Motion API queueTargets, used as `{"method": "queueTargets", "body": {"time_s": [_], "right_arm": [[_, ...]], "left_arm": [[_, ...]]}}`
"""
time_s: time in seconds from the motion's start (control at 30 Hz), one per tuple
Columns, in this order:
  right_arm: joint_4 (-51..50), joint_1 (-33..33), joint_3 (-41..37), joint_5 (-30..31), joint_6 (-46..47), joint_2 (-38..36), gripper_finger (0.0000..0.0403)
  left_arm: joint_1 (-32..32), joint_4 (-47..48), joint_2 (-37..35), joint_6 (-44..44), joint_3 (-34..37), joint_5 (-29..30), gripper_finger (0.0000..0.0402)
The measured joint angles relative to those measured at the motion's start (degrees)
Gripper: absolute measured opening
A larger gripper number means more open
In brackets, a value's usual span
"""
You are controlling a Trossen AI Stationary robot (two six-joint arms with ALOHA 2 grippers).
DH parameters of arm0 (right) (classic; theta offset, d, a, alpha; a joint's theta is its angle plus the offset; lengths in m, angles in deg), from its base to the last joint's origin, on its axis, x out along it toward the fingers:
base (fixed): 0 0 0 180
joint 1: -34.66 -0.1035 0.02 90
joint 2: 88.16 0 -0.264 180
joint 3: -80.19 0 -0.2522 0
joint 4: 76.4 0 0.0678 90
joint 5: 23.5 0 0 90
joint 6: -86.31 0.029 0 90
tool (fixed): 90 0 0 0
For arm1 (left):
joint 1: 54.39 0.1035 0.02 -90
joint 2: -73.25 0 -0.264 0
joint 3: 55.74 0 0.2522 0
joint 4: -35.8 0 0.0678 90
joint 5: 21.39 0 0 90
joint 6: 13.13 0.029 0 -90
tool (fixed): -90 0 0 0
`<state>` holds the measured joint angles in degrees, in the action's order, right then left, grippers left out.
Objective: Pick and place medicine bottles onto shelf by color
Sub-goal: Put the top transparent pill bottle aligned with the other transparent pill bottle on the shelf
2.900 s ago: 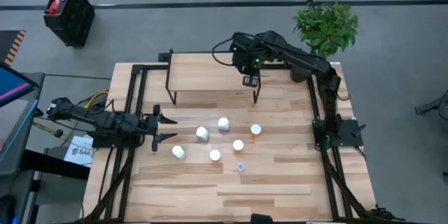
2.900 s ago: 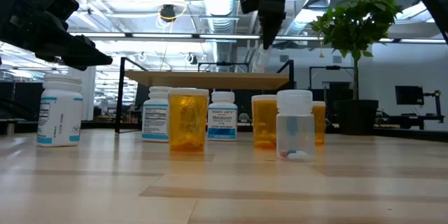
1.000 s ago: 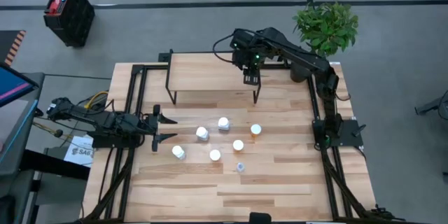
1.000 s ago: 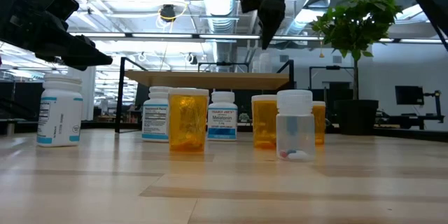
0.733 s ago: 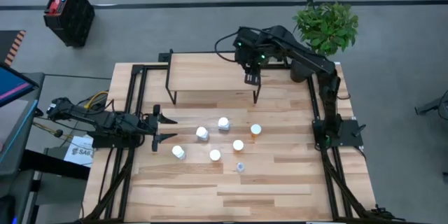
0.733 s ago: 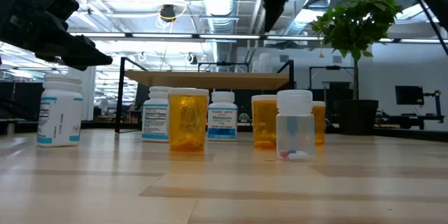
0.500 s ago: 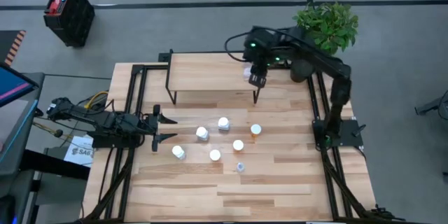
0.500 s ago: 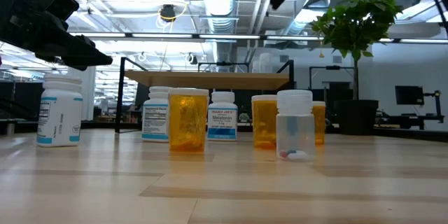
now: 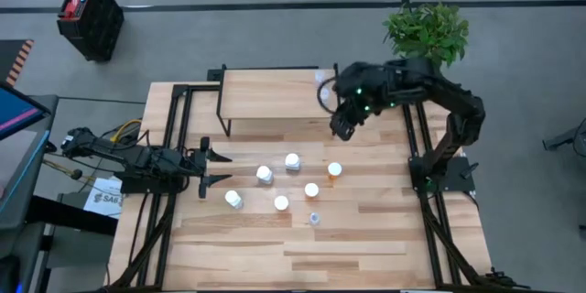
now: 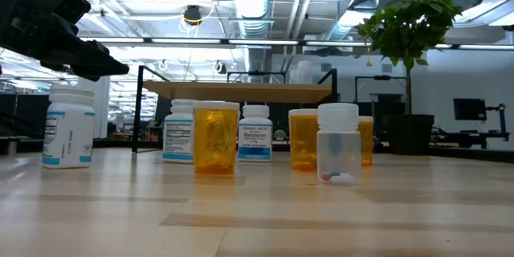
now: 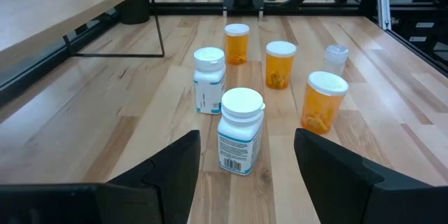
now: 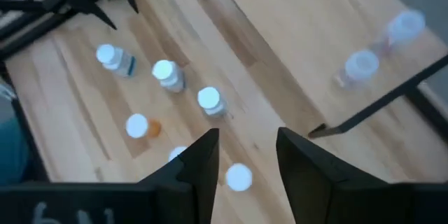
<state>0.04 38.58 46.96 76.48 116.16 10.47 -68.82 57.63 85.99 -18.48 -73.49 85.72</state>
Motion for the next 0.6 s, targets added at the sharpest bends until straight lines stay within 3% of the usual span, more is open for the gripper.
{"method": "queueTargets", "body": {"time_s": [0.2,0.6], "right_arm": [[-0.2,-1.9,0.0,1.9,4.1,5.6,0.0146],[-0.2,6.2,0.0,-0.2,-12.3,15.9,0.0114]], "left_arm": [[0.0,0.0,0.0,0.0,0.0,0.0,0.0222],[0.0,0.0,0.0,0.0,0.0,0.0,0.0222]]}}
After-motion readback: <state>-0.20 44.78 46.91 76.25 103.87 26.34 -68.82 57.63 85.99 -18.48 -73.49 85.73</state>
